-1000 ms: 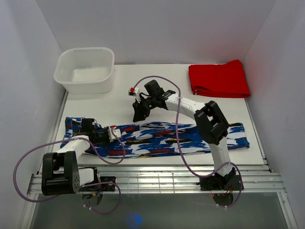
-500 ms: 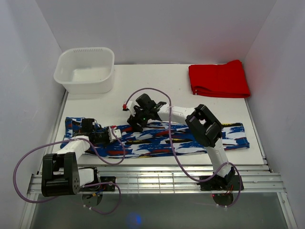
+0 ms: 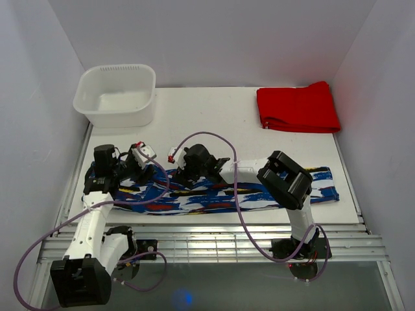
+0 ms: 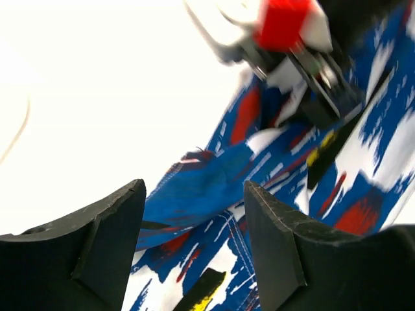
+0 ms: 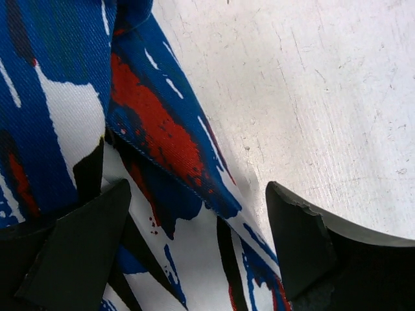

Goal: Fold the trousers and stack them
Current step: Fold the trousers

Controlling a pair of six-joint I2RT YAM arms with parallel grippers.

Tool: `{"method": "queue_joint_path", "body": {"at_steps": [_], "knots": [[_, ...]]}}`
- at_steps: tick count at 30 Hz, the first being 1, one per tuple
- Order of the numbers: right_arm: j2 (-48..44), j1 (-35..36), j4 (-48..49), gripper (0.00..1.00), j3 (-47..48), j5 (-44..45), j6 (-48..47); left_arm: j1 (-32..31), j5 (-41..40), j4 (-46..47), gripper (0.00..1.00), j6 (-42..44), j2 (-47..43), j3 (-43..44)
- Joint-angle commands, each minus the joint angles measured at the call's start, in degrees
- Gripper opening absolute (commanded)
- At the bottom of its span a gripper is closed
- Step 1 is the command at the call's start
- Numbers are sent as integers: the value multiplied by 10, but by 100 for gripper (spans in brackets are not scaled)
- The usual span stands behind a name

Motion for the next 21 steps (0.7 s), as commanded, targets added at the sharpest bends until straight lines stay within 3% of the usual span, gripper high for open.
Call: {"method": "queue_joint_path", "body": {"at_steps": [1,6,8,12,17,21], "knots": [[17,4,14,90,-38,67,-5,3,-35,-2,72,-163,8,54],[12,15,54,90,-64,101,-21,3,-43,-27,70,-206,158,152],[9,26,84,90,-85,119,-33,0,-44,-66,66,-199,256,236],[13,49,133,90,-115,156,-67,-10,-33,-172,62,-168,363,329],[38,77,209,90,-145,228,-118,-55,-53,-245,63,-139,423,364],[57,79,210,90,-141,251,-122,-84,-73,-292,65,-119,451,382]]}}
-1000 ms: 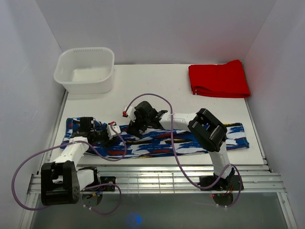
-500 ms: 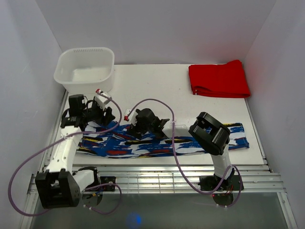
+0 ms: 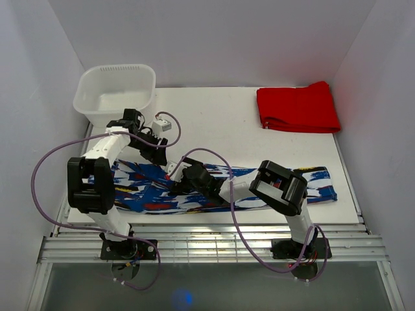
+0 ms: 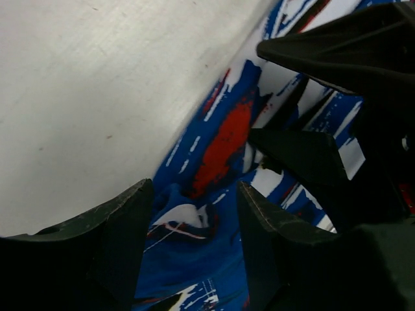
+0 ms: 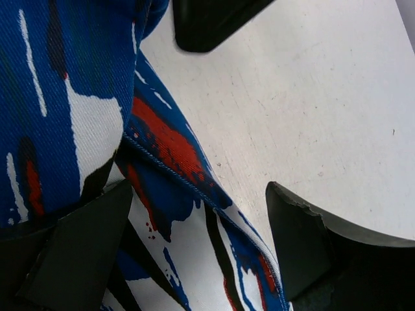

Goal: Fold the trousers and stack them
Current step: Fold the trousers

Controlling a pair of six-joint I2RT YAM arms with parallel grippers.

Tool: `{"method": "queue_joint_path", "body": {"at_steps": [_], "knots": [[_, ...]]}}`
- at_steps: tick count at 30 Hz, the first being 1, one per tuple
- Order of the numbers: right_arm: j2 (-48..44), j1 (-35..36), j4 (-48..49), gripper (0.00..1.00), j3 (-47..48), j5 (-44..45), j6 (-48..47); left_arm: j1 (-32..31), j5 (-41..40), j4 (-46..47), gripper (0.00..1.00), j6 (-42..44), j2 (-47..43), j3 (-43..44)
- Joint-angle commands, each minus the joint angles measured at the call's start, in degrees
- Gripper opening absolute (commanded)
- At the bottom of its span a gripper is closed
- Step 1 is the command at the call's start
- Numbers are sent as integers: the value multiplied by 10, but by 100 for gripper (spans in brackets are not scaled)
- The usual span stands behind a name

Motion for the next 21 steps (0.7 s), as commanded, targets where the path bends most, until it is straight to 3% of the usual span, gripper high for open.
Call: {"method": "queue_joint_path", "body": {"at_steps": [1,8,12,21], "knots": [[57,1,-54,90,-22,55,-27,-26,-18,-79,65,30,3,31],[64,0,-54,90,-21,65,-29,-55,-96,-86,64,30,21,19],[66,1,-54,90,-22,66,-30,-64,-171,-46,59,3,24,14],[62,3,-39,90,-47,70,-38,-68,-256,-13,40,-34,37,3]]}}
